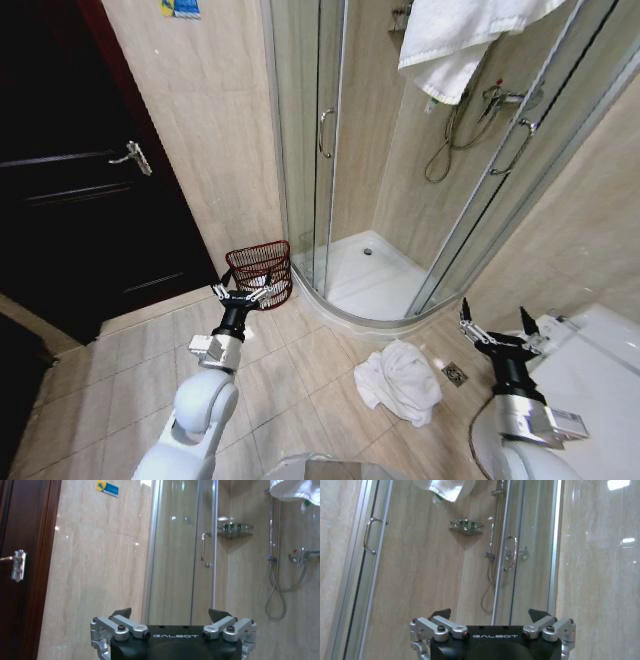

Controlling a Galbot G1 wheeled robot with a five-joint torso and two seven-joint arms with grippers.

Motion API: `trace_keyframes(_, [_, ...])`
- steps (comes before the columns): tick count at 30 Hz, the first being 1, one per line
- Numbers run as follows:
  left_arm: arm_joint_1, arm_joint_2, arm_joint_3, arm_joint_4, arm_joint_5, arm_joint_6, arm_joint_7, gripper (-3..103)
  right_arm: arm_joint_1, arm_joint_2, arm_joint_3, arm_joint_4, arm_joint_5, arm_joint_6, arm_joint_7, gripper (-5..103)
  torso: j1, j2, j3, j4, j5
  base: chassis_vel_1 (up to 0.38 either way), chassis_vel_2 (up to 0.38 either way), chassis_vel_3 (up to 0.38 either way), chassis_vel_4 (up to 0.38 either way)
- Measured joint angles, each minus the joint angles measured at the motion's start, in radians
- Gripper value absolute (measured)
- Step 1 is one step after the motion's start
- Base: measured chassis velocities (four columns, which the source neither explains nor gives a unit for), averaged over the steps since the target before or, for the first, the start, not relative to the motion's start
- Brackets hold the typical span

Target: Discard the used towel into the hamper.

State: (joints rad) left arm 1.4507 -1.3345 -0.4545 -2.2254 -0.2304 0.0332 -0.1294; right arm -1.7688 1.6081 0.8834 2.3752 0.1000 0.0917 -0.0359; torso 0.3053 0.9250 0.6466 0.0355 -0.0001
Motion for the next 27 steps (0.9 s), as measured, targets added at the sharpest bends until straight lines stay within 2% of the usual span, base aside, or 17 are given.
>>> trace_keyframes(7, [0.015, 0.002, 0.000, -0.009, -0.025, 0.013, -0.019, 100, -0.008, 0.000, -0.003, -0.005, -0.008, -0.011, 0.001, 100, 0.013, 0.031, 0.017, 0.0003, 0.0001, 0.000, 0.000, 0.000, 0.000])
trace_keyframes(13, [0.031, 0.022, -0.024, 0.009, -0.025, 0.000, -0.040, 100, 0.020, 0.000, -0.004, -0.035, -0.003, -0.048, 0.003, 100, 0.027, 0.062, 0.035, 0.0003, 0.0002, 0.000, 0.000, 0.000, 0.000])
trace_keyframes(17, [0.016, 0.020, -0.021, 0.035, -0.021, 0.005, -0.040, 100, 0.035, 0.000, 0.003, -0.044, -0.014, -0.044, 0.006, 100, 0.036, 0.081, 0.045, 0.0004, 0.0000, 0.000, 0.000, 0.000, 0.000])
trace_keyframes(21, [-0.017, 0.005, -0.020, 0.072, -0.001, -0.015, -0.031, 100, 0.040, 0.000, 0.008, -0.063, -0.017, -0.034, 0.016, 100, 0.044, 0.100, 0.055, -0.0001, 0.0001, 0.000, 0.000, 0.000, 0.000])
trace_keyframes(27, [-0.028, 0.012, -0.038, 0.091, -0.023, -0.022, -0.025, 100, 0.048, 0.000, 0.013, -0.081, -0.022, -0.012, 0.015, 100, 0.058, 0.132, 0.073, 0.0002, 0.0000, 0.000, 0.000, 0.000, 0.000])
